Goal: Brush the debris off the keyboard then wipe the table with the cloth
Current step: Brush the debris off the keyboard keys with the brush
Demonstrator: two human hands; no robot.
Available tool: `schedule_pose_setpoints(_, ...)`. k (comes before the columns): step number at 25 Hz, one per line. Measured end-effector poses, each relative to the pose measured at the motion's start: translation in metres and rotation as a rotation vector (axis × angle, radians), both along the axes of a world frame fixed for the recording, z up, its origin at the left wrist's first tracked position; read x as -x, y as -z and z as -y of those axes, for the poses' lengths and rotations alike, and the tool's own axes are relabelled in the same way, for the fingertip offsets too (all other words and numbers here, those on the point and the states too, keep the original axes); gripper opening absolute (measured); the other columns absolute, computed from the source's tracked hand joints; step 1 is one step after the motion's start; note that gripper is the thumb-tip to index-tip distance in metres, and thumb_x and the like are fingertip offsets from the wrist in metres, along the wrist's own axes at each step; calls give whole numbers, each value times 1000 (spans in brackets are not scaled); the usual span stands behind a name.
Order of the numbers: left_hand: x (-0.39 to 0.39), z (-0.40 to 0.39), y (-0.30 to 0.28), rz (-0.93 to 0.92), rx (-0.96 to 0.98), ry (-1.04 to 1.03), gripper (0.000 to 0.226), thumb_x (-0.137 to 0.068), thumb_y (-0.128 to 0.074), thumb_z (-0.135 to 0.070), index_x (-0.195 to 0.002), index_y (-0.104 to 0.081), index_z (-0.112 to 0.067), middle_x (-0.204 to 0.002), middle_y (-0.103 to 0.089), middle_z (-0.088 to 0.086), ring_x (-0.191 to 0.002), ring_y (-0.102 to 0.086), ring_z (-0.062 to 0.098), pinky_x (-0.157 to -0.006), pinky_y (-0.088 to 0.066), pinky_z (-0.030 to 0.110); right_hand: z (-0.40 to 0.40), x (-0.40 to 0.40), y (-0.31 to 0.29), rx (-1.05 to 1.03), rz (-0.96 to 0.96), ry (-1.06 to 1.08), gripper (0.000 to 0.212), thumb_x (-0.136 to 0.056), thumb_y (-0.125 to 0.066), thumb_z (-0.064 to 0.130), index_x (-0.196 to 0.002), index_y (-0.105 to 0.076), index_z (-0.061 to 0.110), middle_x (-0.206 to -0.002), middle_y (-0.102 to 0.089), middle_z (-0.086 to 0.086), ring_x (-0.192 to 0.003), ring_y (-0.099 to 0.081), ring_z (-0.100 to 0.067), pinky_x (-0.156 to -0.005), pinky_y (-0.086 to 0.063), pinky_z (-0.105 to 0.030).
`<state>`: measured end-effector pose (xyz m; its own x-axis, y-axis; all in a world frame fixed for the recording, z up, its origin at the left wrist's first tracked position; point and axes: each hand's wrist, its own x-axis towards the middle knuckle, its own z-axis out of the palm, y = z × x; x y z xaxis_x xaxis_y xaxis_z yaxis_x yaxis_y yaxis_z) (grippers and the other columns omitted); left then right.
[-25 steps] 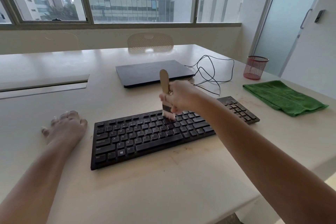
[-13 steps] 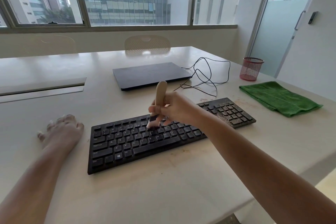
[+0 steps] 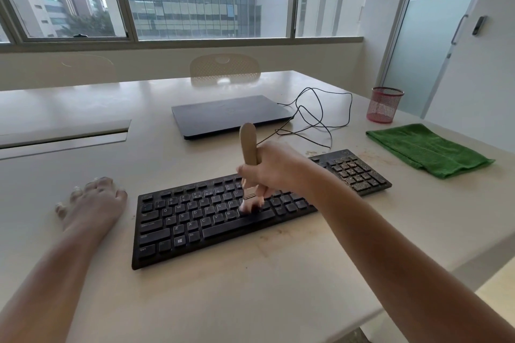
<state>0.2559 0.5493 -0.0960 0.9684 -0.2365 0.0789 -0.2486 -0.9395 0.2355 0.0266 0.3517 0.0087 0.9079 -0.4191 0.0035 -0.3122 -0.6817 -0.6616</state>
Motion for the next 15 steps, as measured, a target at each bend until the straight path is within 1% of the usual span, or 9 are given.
schedule_pose_setpoints(2, -1, -1, 0, -1, -3, 8, 44, -97, -31, -34, -135, -39, -13, -147, -34, 13, -137, -26, 33, -108, -19, 55, -5, 0, 0, 39, 85, -38, 24, -91, -58, 30, -85, -67, 8, -65, -65, 9, -52, -61, 3, -56, -52, -14)
schedule_pose_setpoints(3, -1, -1, 0, -2, -4, 10, 44, -97, -31, -34, -135, -39, -13, -147, -34, 13, -137, -26, 33, -108, -19, 56, -10, 0, 3, 63, 115, -62, 27, -90, -58, 33, -85, -67, 8, -66, -65, 9, -50, -60, 5, -57, -52, -15)
schedule_pose_setpoints(5, -2, -1, 0, 3, -7, 7, 44, -97, -32, -34, -134, -39, -13, -146, -35, 13, -136, -27, 33, -108, -20, 56, -12, 1, 11, 67, 110, -69, 32, -90, -58, 36, -88, -68, 6, -73, -69, 3, -56, -65, -3, -66, -57, -24)
schedule_pose_setpoints(7, -2, -1, 0, 1, -4, 6, 44, -96, -32, -34, -134, -40, -12, -146, -35, 13, -136, -28, 33, -108, -20, 56, -9, 1, 8, 36, 68, -57, 32, -90, -58, 37, -88, -66, 6, -77, -71, -1, -61, -68, -14, -66, -59, -28)
schedule_pose_setpoints(9, -1, -1, -1, -6, 3, -1, 44, -97, -32, -33, -134, -39, -12, -146, -35, 13, -136, -27, 34, -109, -19, 56, -14, -2, 3, -1, 54, -91, 28, -90, -58, 36, -86, -64, 8, -74, -67, 2, -58, -66, -9, -54, -53, -19)
schedule_pose_setpoints(11, 0, -1, -1, -2, -2, -3, 43, -97, -32, -33, -134, -39, -13, -146, -35, 13, -136, -27, 33, -109, -20, 56, -34, -6, 2, -105, 53, -195, 23, -90, -59, 30, -81, -62, 9, -67, -61, 6, -49, -59, 2, -43, -41, -10)
schedule_pose_setpoints(12, 1, -1, -2, 1, -1, 0, 43, -97, -32, -33, -134, -40, -13, -146, -35, 13, -136, -27, 33, -109, -20, 56, -42, -8, 6, -95, 56, -231, 23, -90, -59, 29, -79, -63, 9, -64, -60, 6, -47, -56, 2, -43, -38, -9)
schedule_pose_setpoints(13, 1, -1, -2, 3, 6, 3, 43, -97, -33, -33, -134, -40, -13, -147, -35, 12, -136, -27, 33, -109, -20, 56, -43, -8, 10, -25, 49, -235, 24, -90, -59, 30, -78, -63, 9, -62, -59, 5, -46, -53, 0, -43, -37, -9)
schedule_pose_setpoints(15, 2, -1, -3, 3, 9, -2, 43, -97, -33, -32, -134, -40, -13, -147, -34, 12, -137, -27, 34, -110, -19, 55, -22, -6, 10, 97, -13, -166, 21, -90, -59, 28, -78, -60, 11, -62, -59, 3, -46, -51, -2, -44, -39, -9)
